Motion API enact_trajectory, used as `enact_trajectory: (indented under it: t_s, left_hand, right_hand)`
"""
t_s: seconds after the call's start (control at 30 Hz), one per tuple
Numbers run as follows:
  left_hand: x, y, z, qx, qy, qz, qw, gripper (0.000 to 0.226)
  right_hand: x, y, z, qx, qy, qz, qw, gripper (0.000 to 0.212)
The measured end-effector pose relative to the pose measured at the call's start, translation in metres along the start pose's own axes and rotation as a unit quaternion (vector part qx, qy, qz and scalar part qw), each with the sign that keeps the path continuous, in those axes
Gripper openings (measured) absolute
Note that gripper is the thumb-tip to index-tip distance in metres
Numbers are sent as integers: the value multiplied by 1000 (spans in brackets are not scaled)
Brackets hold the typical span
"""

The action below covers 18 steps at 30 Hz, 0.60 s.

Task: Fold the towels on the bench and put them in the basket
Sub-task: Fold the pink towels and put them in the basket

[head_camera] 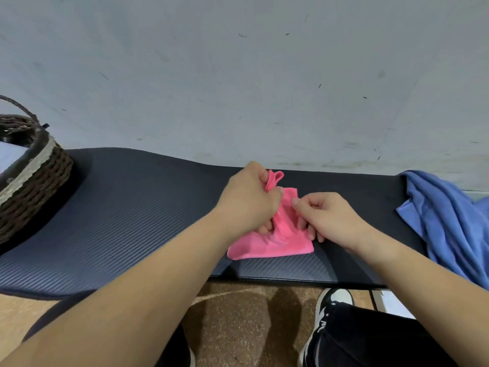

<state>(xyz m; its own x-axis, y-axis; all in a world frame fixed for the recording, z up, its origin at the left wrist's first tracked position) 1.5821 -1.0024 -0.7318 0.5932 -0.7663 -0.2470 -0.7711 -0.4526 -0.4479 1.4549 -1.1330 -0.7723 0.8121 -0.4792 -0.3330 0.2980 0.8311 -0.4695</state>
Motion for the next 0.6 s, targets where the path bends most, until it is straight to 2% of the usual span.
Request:
enact_trajectory:
  t_s: [0.17, 0.27, 0.37, 0.43, 0.5, 0.57, 0.6]
  left_hand:
    - [21, 38, 1, 69, -6, 33, 997, 21]
    - [21, 54, 12, 43, -38, 93, 994, 35]
    - [14, 53, 14, 7, -28, 126, 992, 45]
    - [9, 34, 13, 25, -4, 95, 995, 43]
    - [6, 2, 14, 134, 31, 2, 990, 37]
    - [0, -24, 25, 233, 9, -50, 971, 36]
    - [-3, -31, 35, 258, -29, -46, 965, 40]
  right_hand:
    - [5, -10, -19, 101, 43, 1, 994, 41]
    - [7, -10, -25, 110, 50, 3, 993, 41]
    - [9, -8, -22, 87, 48, -7, 995, 42]
    - [12, -6, -20, 53, 57, -12, 997, 45]
    - [14, -3, -20, 4, 72, -18, 997, 48]
    - [15, -4, -16, -60, 70, -38, 995, 45]
    - [15, -6, -11, -120, 53, -54, 990, 44]
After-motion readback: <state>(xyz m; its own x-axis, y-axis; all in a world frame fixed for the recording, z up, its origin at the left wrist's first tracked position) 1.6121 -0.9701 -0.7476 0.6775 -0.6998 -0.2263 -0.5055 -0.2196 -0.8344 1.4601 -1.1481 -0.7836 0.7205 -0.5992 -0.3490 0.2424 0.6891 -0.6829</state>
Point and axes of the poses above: each hand's wrist, its own x-axis towards the middle knuckle, its own y-axis out of the palm, z = x × y, the point moved 7 cm from there along x, towards the middle knuckle, and after that the axes turned 5 degrees about z, right-handed, at the moved point
